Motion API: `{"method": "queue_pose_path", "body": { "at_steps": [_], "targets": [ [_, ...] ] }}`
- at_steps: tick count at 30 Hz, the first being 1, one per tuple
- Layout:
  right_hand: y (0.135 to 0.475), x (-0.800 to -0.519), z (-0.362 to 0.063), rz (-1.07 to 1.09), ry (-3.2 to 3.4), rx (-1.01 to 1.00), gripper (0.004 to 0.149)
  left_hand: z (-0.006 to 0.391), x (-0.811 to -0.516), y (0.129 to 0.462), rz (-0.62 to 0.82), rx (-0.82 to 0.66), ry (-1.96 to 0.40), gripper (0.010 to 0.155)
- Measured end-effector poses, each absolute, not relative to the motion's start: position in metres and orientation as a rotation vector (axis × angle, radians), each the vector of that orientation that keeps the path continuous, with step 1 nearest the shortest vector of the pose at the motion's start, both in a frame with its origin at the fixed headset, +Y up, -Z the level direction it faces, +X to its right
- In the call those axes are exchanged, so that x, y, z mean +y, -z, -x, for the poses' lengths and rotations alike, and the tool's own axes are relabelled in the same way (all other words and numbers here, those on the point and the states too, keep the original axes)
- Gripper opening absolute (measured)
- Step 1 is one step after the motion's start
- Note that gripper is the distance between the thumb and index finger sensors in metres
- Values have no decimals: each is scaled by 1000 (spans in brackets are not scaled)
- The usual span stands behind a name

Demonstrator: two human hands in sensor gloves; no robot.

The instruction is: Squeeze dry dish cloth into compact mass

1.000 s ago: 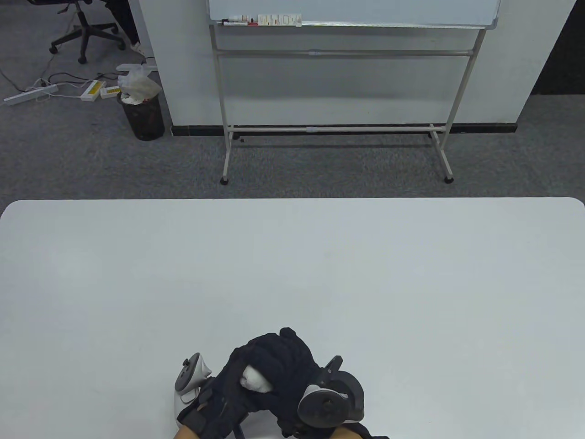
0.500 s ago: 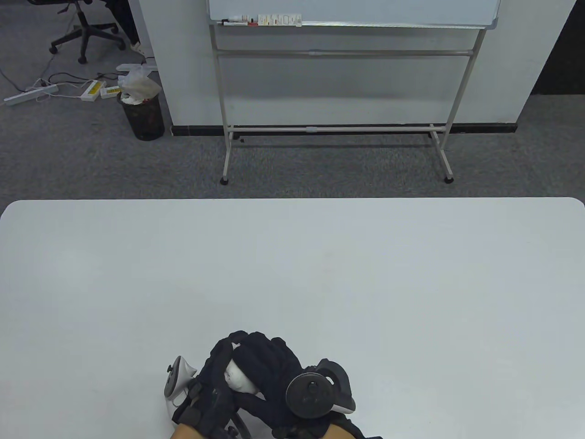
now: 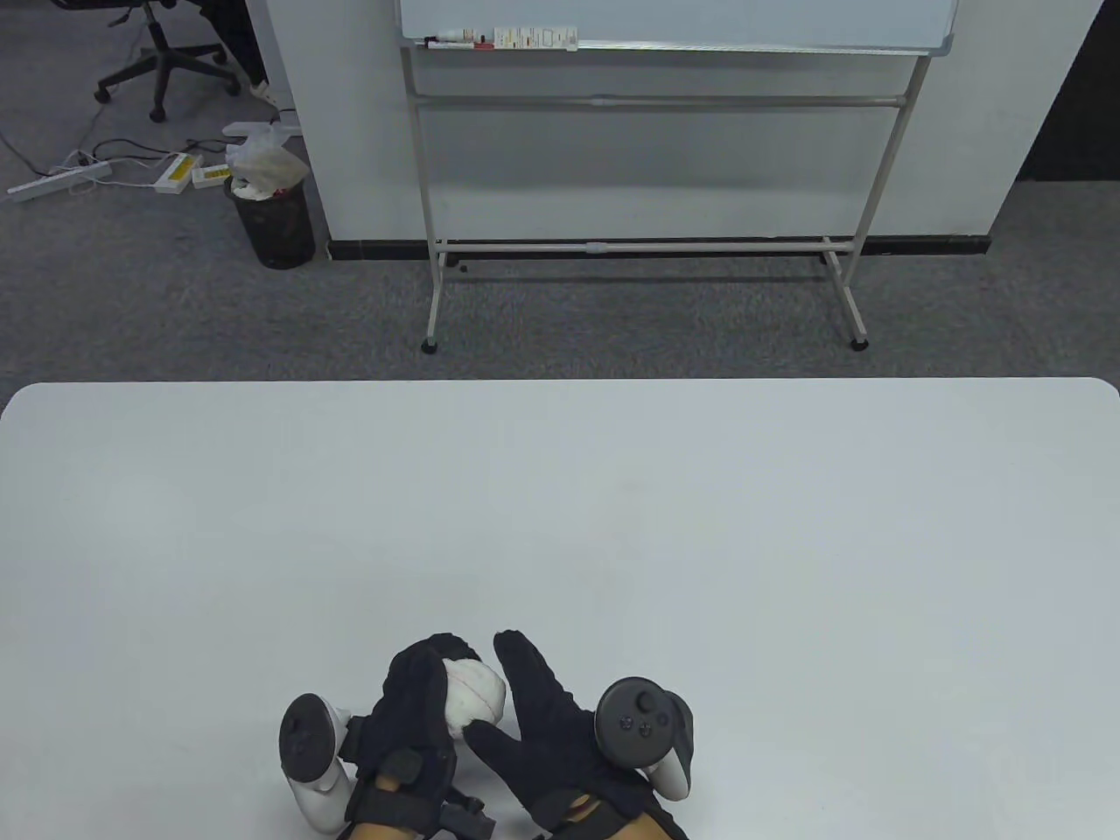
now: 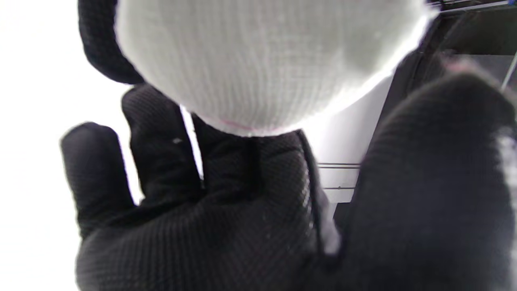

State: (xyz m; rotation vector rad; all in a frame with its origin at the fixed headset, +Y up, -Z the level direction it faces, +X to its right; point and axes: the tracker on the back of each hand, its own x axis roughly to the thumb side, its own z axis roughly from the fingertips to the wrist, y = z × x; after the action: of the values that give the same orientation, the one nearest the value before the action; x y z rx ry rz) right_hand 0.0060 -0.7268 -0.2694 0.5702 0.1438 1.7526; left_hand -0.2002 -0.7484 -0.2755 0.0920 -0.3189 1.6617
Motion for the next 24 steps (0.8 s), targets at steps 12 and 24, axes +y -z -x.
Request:
{"method": "queue_pose_path", "body": {
  "at_steps": [12, 24],
  "targets": [
    [271, -732, -2, -521, -1595, 153, 96, 177, -746, 270, 42, -464, -1713, 61],
    [273, -718, -15, -528, -1702, -98, 77, 174, -740, 270, 62, -534, -1722, 74]
  ]
}}
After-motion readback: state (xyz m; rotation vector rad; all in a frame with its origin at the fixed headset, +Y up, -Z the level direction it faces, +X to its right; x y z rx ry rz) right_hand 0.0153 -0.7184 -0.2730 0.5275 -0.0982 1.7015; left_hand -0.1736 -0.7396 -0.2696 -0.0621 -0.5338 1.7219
